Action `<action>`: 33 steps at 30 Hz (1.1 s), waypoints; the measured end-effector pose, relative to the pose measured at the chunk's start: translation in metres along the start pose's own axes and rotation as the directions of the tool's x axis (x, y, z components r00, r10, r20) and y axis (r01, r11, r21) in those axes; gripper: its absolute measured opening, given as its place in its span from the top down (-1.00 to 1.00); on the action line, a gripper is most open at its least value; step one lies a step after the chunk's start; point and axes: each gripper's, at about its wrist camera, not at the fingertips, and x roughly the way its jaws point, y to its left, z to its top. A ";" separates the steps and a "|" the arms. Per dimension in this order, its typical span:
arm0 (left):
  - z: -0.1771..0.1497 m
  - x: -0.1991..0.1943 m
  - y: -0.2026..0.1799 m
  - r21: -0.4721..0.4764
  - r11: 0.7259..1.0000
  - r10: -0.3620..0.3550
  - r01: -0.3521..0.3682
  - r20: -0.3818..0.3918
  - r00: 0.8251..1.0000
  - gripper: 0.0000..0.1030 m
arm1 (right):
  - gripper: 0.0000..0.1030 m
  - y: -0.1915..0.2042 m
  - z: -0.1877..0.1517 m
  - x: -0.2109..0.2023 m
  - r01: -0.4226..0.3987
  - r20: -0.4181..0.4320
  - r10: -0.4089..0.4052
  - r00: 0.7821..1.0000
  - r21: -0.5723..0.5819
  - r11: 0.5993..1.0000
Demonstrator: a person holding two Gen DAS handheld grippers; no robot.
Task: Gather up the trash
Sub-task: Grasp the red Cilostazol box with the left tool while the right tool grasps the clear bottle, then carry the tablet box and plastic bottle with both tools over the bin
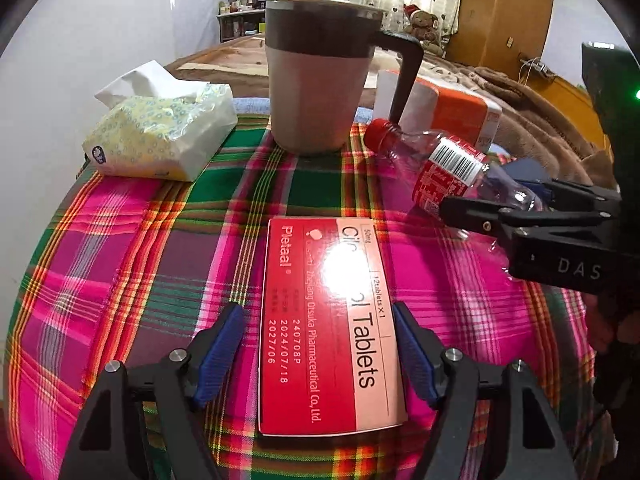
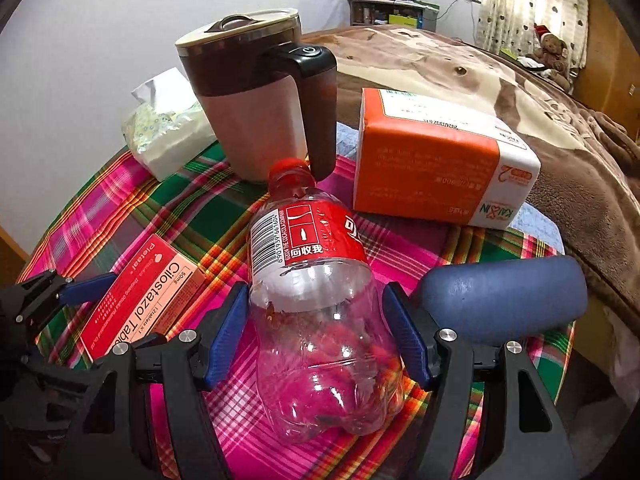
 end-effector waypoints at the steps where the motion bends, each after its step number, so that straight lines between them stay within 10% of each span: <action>1: -0.001 -0.001 0.000 0.002 1.000 0.006 -0.006 0.009 1.000 -0.23 | -0.34 0.000 -0.001 -0.001 0.002 0.005 -0.002 1.000 0.004 1.000; 33: -0.068 -0.133 -0.022 -0.002 0.998 -0.068 0.070 0.181 0.981 -0.20 | -0.25 0.011 -0.083 -0.118 -0.020 0.227 -0.019 0.974 0.167 0.986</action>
